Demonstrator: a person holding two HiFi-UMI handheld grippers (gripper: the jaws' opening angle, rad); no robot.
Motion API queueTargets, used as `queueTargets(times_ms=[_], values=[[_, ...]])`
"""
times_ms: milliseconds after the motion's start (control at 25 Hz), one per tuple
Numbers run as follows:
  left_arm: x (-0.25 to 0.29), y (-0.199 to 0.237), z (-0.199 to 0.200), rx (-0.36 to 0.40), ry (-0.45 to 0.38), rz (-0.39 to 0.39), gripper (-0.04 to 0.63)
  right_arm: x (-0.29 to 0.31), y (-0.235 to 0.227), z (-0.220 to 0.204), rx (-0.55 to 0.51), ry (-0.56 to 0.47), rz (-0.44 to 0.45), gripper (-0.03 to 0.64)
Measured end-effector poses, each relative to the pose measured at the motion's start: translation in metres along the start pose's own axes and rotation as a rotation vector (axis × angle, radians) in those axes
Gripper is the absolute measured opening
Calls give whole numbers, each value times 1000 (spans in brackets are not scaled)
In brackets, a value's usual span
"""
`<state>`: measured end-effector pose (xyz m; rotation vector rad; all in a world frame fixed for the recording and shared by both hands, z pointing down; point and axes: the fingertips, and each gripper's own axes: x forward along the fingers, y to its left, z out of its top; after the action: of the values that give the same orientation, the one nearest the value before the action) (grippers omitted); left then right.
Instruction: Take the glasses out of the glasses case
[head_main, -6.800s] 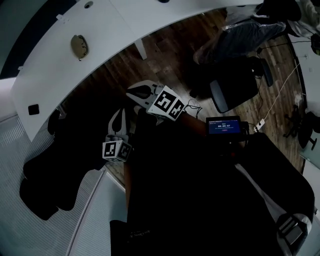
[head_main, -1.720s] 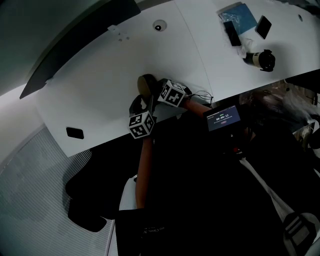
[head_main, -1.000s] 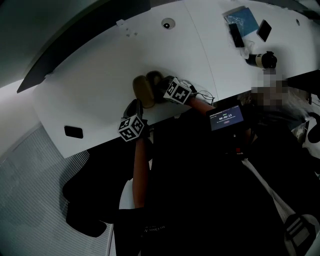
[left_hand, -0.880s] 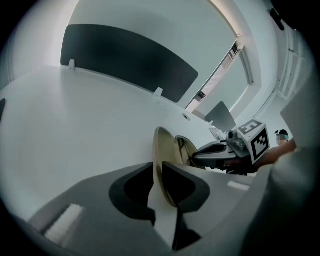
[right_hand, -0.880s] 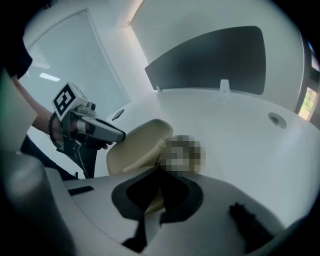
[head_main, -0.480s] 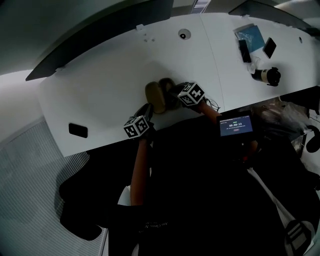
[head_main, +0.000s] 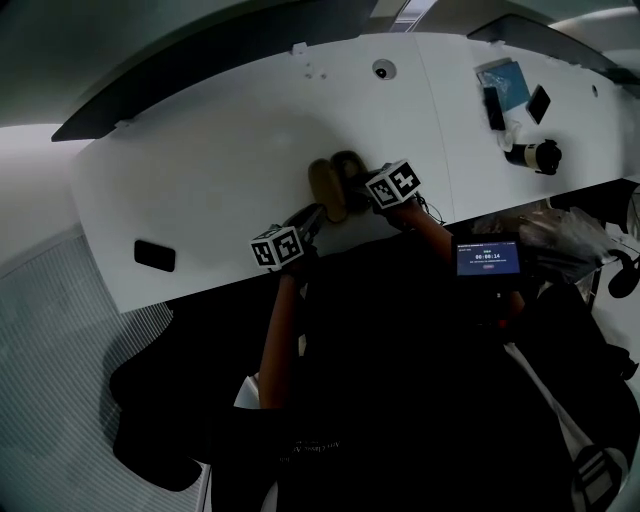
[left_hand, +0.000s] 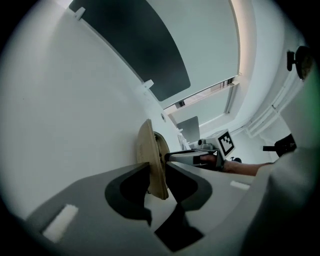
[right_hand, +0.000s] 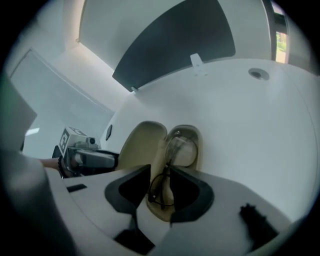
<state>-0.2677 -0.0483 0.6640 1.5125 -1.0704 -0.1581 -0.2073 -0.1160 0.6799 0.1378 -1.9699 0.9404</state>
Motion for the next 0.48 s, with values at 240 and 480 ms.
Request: queueTargets(times_ms=[240, 480], values=[[1, -4, -6, 21, 78, -119, 110, 21, -13, -2, 113, 73, -75, 129], [0, 2, -7, 17, 94, -144, 114, 28, -17, 0, 218, 168, -129, 116]])
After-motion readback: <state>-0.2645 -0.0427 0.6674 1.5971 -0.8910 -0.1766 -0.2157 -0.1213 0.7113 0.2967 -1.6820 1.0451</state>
